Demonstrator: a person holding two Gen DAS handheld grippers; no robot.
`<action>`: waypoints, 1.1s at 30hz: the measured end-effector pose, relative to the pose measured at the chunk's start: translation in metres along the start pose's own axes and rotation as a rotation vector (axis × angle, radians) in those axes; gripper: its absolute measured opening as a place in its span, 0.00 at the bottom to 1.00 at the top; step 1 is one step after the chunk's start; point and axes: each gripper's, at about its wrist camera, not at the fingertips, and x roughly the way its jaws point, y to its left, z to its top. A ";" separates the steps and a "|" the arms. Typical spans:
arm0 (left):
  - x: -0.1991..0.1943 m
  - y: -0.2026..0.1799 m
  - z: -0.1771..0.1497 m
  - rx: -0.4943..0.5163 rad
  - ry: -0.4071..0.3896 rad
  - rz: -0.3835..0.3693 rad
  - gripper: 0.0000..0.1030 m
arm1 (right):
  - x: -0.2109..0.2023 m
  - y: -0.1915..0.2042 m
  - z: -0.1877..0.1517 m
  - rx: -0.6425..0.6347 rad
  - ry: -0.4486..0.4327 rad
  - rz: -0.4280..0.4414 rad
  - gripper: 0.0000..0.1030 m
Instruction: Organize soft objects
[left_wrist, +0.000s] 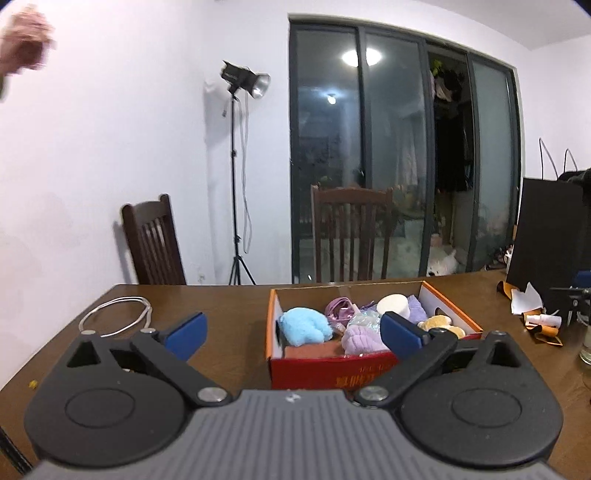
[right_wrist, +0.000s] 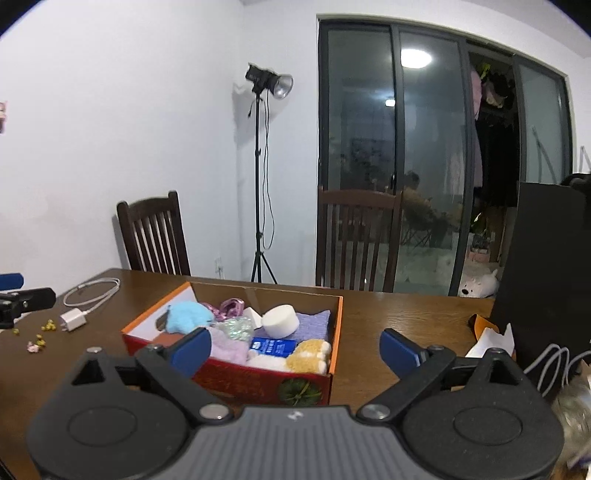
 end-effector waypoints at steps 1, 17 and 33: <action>-0.013 0.003 -0.005 -0.001 -0.014 0.011 0.99 | -0.008 0.004 -0.005 0.002 -0.013 -0.007 0.95; -0.208 0.009 -0.126 -0.030 -0.133 0.050 1.00 | -0.147 0.096 -0.134 -0.038 -0.136 0.076 0.99; -0.228 -0.001 -0.148 -0.009 -0.114 0.037 1.00 | -0.212 0.117 -0.193 0.031 -0.128 0.068 1.00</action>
